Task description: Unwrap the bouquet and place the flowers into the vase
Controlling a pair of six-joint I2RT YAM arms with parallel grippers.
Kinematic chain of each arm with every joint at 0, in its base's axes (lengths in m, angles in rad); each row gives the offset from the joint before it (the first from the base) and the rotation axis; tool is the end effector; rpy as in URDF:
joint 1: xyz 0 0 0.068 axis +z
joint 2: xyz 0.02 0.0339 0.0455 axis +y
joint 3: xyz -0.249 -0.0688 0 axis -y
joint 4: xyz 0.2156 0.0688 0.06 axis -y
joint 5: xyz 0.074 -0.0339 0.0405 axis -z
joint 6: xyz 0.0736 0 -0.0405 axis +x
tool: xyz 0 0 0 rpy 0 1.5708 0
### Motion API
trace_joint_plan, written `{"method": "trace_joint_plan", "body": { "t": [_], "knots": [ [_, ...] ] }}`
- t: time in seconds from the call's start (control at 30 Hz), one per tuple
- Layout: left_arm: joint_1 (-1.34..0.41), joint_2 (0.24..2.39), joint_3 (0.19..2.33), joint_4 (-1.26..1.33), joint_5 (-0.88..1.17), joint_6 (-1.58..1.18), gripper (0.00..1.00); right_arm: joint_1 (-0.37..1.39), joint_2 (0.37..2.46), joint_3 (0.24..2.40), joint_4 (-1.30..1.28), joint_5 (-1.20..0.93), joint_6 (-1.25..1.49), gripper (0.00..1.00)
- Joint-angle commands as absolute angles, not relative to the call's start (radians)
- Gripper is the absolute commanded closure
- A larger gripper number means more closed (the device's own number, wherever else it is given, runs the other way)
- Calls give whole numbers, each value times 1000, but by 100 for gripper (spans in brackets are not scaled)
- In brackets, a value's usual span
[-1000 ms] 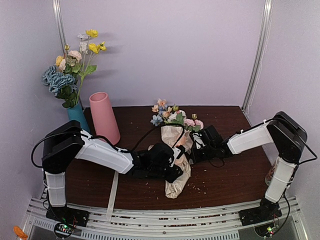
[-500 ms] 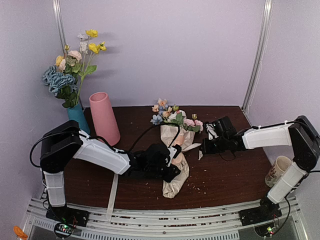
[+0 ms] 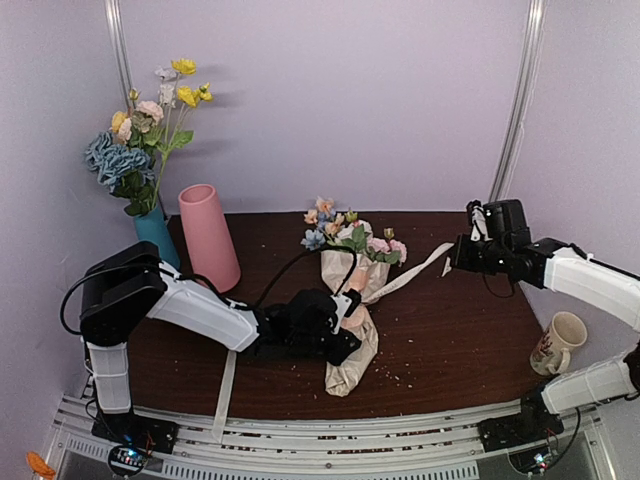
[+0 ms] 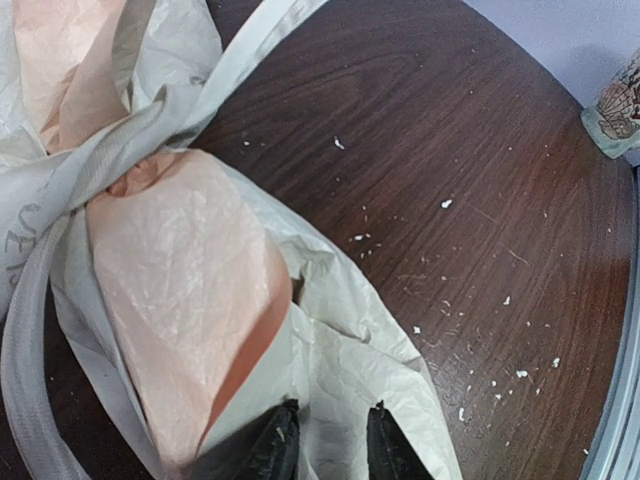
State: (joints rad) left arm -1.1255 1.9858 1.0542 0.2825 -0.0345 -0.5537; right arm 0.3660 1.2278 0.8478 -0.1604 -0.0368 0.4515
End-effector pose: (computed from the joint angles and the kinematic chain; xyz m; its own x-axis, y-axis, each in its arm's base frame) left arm 0.1809 -0.3732 0.1149 -0.6895 0.2246 -0.6886 0.6202 0.6741 -0.4012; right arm 0.2654 0.1046 0.2478 -0.6012 0.2365 -0.7633 -0.1387 0.9098 0.3912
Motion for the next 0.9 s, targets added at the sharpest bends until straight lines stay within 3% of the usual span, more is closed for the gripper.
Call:
{"method": "trace_joint_plan", "body": {
  "t": [0.0, 0.3, 0.5, 0.7, 0.87],
  "knots": [
    [-1116, 1970, 1030, 260, -29, -553, 73, 319, 1132, 919, -255, 84, 441, 100],
    [-1116, 1975, 1034, 267, -24, -547, 73, 264, 984, 1056, -327, 213, 440, 100],
    [-1115, 1972, 1040, 260, -22, -541, 73, 264, 957, 1090, -315, 189, 443, 100],
    [-1118, 1944, 1055, 239, -11, -529, 67, 264, 983, 1014, -262, 58, 477, 100],
    [-1120, 1890, 1075, 183, -23, -520, 59, 265, 1009, 952, -150, -173, 494, 100]
  ]
}}
